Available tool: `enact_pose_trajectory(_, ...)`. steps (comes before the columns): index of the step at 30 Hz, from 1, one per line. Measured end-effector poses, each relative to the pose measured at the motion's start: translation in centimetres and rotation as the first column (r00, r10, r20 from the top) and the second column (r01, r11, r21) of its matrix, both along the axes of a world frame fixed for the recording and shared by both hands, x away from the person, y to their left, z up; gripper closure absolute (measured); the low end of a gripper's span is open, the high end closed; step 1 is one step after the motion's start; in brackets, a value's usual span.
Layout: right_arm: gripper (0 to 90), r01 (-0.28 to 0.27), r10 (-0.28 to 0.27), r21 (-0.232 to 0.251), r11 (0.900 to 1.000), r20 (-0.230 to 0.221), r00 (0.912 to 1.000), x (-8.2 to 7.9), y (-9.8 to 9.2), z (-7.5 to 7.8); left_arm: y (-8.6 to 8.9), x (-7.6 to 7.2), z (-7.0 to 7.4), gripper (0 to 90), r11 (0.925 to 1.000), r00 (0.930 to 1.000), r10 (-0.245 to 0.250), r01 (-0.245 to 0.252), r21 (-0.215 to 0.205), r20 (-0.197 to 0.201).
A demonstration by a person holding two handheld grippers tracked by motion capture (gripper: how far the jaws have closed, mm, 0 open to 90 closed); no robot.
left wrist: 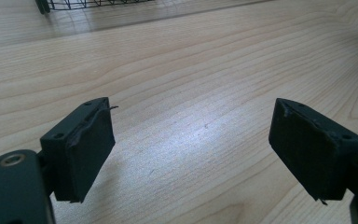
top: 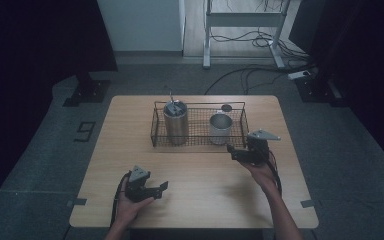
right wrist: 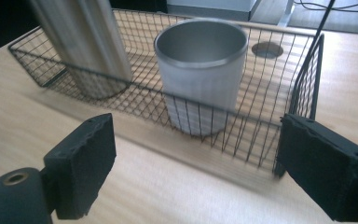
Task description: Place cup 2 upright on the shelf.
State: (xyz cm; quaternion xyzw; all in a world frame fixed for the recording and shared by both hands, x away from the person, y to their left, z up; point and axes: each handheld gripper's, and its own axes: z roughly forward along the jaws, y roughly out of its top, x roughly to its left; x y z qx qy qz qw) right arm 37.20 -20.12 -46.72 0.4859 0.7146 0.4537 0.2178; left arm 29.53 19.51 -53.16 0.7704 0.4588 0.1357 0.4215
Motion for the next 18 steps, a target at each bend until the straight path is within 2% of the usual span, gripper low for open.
enact_pose_trajectory(7,12.8,-0.011,0.011,0.016,1.0,-0.008,0.9999,-2.9,-1.2,-2.1,-0.2,-0.1,-0.1,14.3,1.0,1.0,-0.003,0.003,0.005,-0.001)
enact_pose_trajectory(12,12.9,-0.007,0.007,-0.002,1.0,-0.026,0.9997,-4.7,-1.8,-3.9,-0.3,0.0,-0.2,14.3,1.0,1.0,-0.003,0.003,0.01,-0.004)
enact_pose_trajectory(15,13.0,0.001,-0.002,-0.038,0.999,-0.036,0.9994,-5.5,-2.0,-5.0,-0.3,0.0,-0.3,14.3,0.9999,1.0,-0.004,0.004,0.011,-0.006)
enact_pose_trajectory(18,13.0,0.004,-0.008,-0.054,0.999,-0.057,0.9983,-6.0,-2.3,-6.0,-0.4,-0.1,-0.3,14.4,0.9999,1.0,-0.006,0.006,0.014,-0.005)
